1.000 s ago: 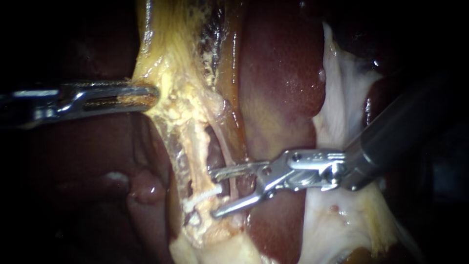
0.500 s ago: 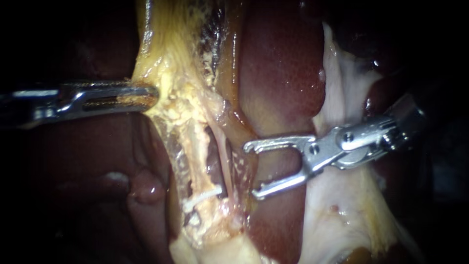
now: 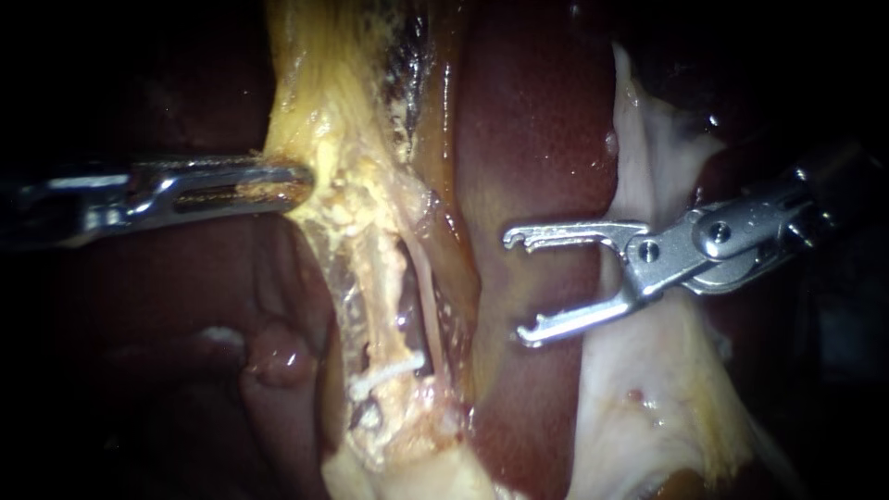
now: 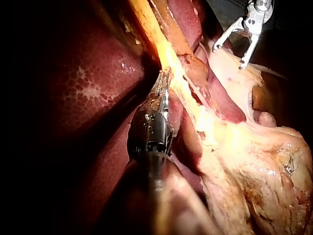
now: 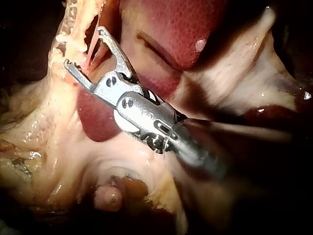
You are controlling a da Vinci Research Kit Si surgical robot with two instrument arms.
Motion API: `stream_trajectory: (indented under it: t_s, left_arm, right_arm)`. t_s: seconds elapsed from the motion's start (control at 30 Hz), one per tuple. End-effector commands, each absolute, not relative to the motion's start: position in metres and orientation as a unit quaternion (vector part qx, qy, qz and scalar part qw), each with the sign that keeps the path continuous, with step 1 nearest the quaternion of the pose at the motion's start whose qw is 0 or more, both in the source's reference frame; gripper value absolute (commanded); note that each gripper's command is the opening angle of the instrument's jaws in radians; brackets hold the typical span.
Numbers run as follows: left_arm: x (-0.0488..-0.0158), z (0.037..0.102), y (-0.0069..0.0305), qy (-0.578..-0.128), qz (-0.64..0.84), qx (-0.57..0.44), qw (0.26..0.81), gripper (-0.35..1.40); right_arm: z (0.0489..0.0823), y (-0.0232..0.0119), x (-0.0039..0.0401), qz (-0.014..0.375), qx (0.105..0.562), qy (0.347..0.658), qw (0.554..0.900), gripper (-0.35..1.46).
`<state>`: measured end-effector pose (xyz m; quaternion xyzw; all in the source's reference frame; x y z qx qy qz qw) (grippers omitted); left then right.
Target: Going back first clip left tube
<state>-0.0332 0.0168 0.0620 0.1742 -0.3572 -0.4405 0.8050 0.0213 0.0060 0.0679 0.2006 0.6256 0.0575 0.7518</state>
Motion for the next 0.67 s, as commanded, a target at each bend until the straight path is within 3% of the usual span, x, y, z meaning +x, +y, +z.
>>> stream_trajectory:
  t_s: [0.03, 0.4, 0.67]
  left_arm:
    - [-0.0336, 0.0626, 0.0167, -0.355, -0.440, 0.179, 0.805, -0.35]
    - [-0.0365, 0.0653, 0.0161, -0.349, -0.434, 0.191, 0.808, -0.35]
    - [-0.0365, 0.0652, 0.0160, -0.349, -0.434, 0.192, 0.808, -0.35]
  right_arm:
    - [0.0679, 0.0060, 0.0213, 0.057, 0.201, 0.626, 0.752, 0.60]
    - [0.0679, 0.0060, 0.0211, 0.059, 0.200, 0.629, 0.749, 0.60]
    - [0.0678, 0.0061, 0.0209, 0.060, 0.200, 0.632, 0.747, 0.60]
